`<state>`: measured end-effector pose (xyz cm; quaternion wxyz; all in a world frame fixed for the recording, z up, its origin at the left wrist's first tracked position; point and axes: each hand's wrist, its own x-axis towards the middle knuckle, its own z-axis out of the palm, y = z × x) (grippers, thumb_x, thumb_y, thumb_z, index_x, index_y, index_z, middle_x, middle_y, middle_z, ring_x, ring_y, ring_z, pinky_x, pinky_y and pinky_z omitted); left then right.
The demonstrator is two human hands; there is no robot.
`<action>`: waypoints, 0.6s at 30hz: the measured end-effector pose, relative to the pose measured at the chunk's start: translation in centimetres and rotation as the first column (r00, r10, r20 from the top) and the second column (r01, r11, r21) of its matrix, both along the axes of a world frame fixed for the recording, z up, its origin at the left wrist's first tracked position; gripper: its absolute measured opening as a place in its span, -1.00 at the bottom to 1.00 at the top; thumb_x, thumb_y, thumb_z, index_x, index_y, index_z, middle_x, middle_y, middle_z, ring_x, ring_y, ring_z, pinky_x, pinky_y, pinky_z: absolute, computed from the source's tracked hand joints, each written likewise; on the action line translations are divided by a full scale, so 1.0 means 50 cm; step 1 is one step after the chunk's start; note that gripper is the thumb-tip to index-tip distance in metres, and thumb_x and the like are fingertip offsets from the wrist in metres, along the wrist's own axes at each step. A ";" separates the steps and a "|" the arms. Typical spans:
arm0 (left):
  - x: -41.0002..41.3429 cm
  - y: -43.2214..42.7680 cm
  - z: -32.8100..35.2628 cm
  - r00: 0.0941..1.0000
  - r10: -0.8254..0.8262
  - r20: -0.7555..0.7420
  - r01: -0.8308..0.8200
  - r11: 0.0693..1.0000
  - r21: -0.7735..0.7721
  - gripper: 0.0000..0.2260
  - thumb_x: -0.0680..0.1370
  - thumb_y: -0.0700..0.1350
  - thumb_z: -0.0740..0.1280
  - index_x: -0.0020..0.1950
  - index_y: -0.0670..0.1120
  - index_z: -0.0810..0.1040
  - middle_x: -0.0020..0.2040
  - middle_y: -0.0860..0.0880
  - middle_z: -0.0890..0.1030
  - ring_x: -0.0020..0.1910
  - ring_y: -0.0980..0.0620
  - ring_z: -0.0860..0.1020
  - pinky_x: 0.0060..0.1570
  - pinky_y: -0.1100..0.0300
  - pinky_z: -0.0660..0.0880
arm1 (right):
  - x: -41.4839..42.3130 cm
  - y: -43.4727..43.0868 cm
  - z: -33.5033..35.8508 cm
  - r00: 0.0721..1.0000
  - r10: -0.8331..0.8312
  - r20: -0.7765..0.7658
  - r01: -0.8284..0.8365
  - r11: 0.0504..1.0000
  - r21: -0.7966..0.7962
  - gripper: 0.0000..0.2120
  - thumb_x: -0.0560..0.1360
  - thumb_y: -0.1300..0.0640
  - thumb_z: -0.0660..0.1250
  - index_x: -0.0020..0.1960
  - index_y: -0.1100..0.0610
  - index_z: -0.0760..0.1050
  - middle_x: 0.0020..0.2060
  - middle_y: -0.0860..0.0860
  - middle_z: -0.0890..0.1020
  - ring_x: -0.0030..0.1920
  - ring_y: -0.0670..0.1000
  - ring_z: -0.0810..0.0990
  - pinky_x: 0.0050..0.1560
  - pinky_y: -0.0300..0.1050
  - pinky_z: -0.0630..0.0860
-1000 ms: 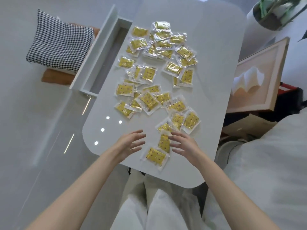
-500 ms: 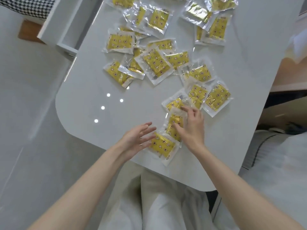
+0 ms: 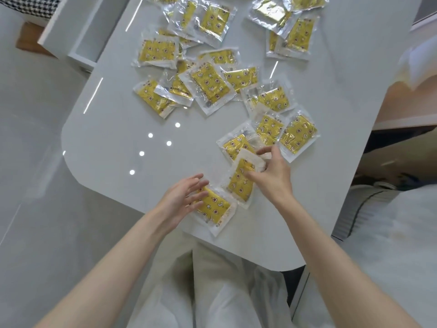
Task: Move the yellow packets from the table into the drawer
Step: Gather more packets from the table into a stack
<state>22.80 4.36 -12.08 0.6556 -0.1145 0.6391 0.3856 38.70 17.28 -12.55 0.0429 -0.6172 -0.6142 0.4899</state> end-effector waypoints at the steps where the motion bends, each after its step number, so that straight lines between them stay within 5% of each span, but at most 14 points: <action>1: 0.002 -0.001 0.000 0.999 -0.021 -0.041 0.021 1.000 -0.002 -0.76 0.60 -0.11 0.22 0.26 -0.03 0.50 0.16 0.00 0.61 0.13 -0.02 0.58 0.09 0.13 0.50 | -0.002 0.013 0.011 0.999 0.046 -0.010 -0.046 0.999 0.008 -0.52 0.31 0.31 0.50 0.08 0.02 0.35 -0.11 0.04 0.63 -0.26 0.03 0.60 -0.27 -0.16 0.51; 5: 0.012 0.003 -0.001 0.984 -0.092 -0.153 0.091 0.996 -0.013 -0.76 0.59 -0.13 0.26 0.25 -0.03 0.52 0.17 -0.03 0.60 0.18 -0.04 0.55 0.15 0.10 0.49 | -0.041 0.077 0.035 0.963 0.265 0.040 -0.267 0.961 0.065 -0.44 0.37 0.39 0.38 0.24 -0.02 0.34 -0.28 0.02 0.51 -0.37 -0.01 0.49 -0.40 -0.14 0.45; 8: 0.020 0.009 -0.003 0.969 -0.136 -0.205 0.134 0.991 -0.023 -0.74 0.60 -0.13 0.23 0.29 -0.04 0.50 0.17 -0.02 0.60 0.18 -0.01 0.54 0.13 0.13 0.48 | -0.070 0.098 0.015 0.966 0.256 0.034 -0.258 0.952 0.165 -0.40 0.37 0.33 0.45 0.33 0.02 0.35 0.06 0.05 0.55 0.04 0.03 0.55 -0.07 -0.16 0.51; 12: 0.032 0.004 -0.007 0.899 -0.279 -0.338 0.292 0.956 -0.014 -0.72 0.59 -0.18 0.24 0.30 -0.01 0.48 0.20 0.03 0.57 0.14 0.06 0.53 0.03 0.24 0.48 | -0.058 0.067 -0.022 0.951 0.173 0.254 -0.225 0.956 0.190 -0.24 0.31 0.06 0.54 0.41 0.06 0.26 0.32 0.04 0.38 0.35 0.12 0.29 0.27 -0.03 0.34; 14: 0.029 -0.004 -0.014 0.798 -0.381 -0.466 0.436 0.900 0.011 -0.64 0.52 -0.20 0.33 0.30 0.04 0.48 0.22 0.06 0.53 0.16 0.09 0.50 -0.02 0.32 0.49 | -0.050 0.044 -0.029 0.916 0.176 0.362 -0.250 0.953 0.169 -0.12 0.29 -0.03 0.55 0.46 0.08 0.17 0.37 0.05 0.28 0.37 0.15 0.22 0.31 0.00 0.31; 18: 0.028 -0.011 -0.036 0.354 -0.586 -0.729 0.766 0.629 -0.134 -0.43 0.38 -0.21 0.43 0.33 0.17 0.42 0.28 0.15 0.38 0.21 0.13 0.28 0.16 0.25 0.36 | -0.042 0.024 -0.048 0.904 0.165 0.394 -0.273 0.933 0.236 -0.07 0.28 -0.06 0.54 0.49 0.10 0.12 0.37 0.07 0.24 0.33 0.15 0.21 0.32 -0.05 0.27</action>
